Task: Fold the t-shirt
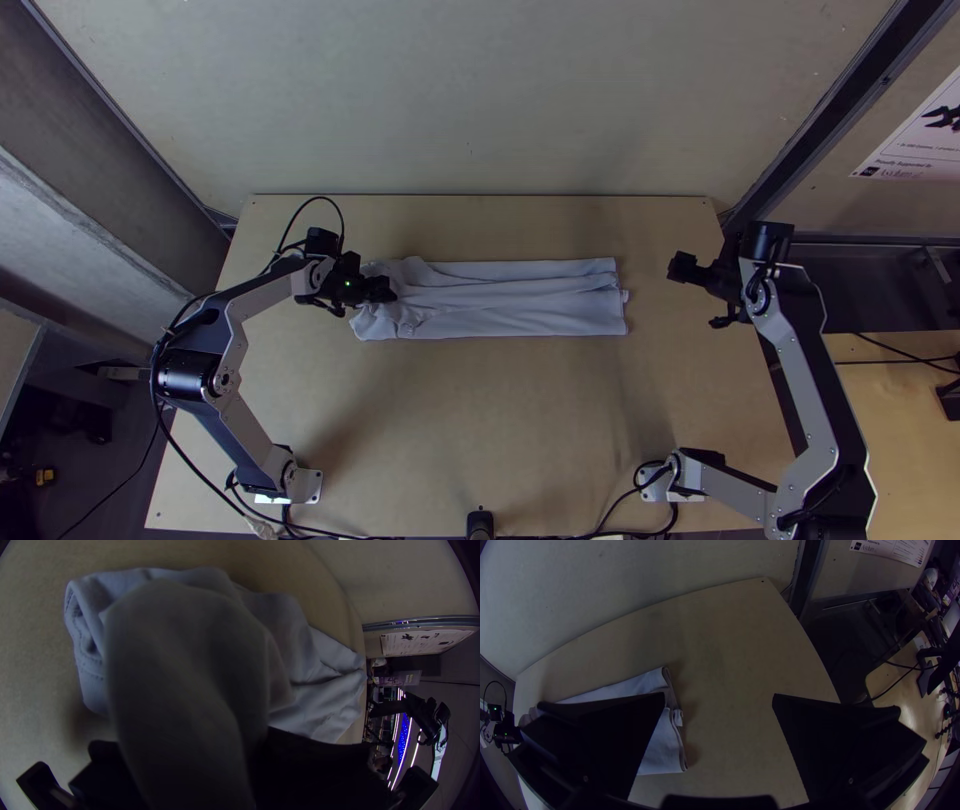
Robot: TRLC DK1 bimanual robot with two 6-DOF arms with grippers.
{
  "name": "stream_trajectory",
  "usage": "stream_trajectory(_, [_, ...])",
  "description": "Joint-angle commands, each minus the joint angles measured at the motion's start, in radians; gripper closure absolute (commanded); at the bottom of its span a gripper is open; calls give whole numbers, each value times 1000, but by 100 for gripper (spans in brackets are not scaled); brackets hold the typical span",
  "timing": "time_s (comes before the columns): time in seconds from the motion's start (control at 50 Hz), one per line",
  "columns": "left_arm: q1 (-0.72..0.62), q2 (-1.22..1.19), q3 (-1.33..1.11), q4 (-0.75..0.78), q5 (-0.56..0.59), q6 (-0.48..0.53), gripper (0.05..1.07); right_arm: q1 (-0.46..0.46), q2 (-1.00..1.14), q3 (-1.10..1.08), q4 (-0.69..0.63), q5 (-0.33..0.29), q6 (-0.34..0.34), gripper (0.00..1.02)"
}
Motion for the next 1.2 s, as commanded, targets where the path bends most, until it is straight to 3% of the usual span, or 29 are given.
stream_trajectory(0.0, [10,4,-58,-29,-70,-21,105,18,-26,-29,18,-1,26,4])
stream_trajectory(0.2, [93,-59,-16,-125,-109,74,105,28,-31,-60,42,0,32,4])
stream_trajectory(0.82, [542,-54,228,-406,-359,608,105,68,-12,-152,150,20,54,4])
stream_trajectory(1.18, [643,-62,379,-431,-515,800,105,108,1,-175,202,31,60,4])
